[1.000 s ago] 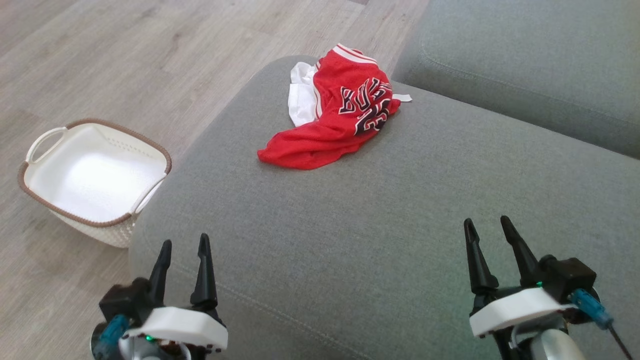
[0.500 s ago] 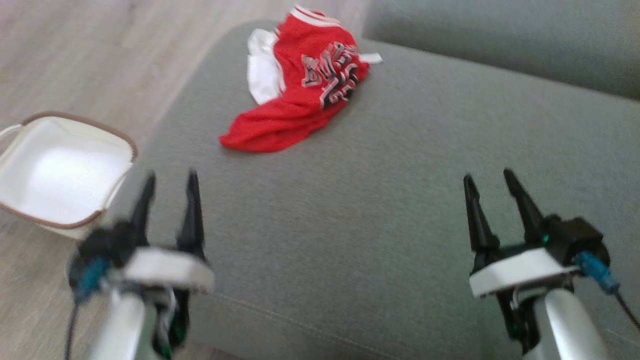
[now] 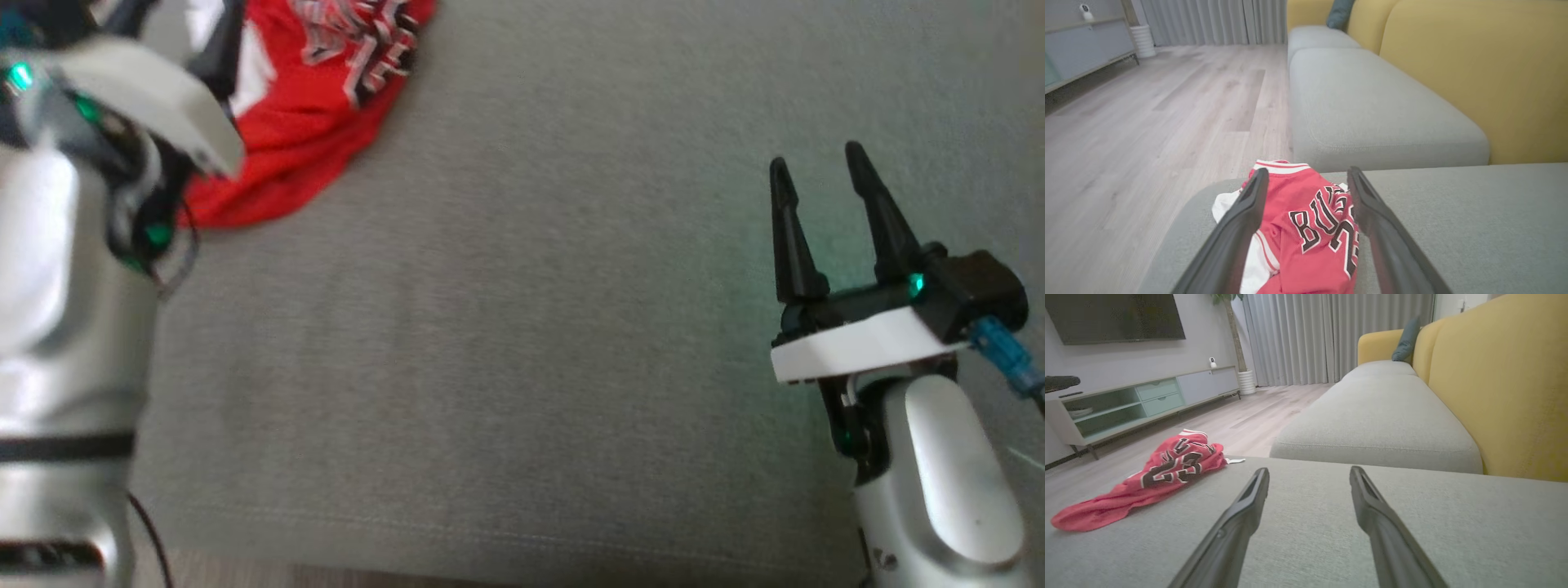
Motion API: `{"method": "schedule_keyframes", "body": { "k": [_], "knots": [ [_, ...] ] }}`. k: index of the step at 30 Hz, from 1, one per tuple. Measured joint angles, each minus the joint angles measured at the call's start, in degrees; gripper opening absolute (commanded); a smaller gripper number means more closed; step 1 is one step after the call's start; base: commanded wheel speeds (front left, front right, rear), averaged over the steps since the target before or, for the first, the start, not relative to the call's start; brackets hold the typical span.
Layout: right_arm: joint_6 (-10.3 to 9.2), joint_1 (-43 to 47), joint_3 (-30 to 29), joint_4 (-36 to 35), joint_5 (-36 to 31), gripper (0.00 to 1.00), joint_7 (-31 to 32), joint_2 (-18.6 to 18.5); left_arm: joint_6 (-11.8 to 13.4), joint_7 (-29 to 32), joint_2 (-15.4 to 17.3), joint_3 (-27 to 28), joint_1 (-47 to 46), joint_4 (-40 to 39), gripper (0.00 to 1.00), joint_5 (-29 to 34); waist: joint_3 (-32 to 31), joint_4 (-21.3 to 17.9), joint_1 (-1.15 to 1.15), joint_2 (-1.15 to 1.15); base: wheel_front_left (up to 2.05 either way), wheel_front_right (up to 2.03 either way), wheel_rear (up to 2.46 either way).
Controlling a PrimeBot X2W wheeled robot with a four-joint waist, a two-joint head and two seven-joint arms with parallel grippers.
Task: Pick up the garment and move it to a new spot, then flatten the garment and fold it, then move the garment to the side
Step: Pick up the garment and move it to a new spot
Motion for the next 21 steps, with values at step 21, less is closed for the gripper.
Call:
{"method": "schedule_keyframes", "body": {
  "k": [21],
  "knots": [
    [0.0, -4.42, 3.14, -0.31, 1.71, 1.0, -2.61, -0.04, -0.92, 18.39, 5.38, -1.98, -13.97, 20.07, 1.0, -6.73, 12.42, -13.26, -0.02, 0.0, 0.0, 0.0, 0.0]
  ]
}}
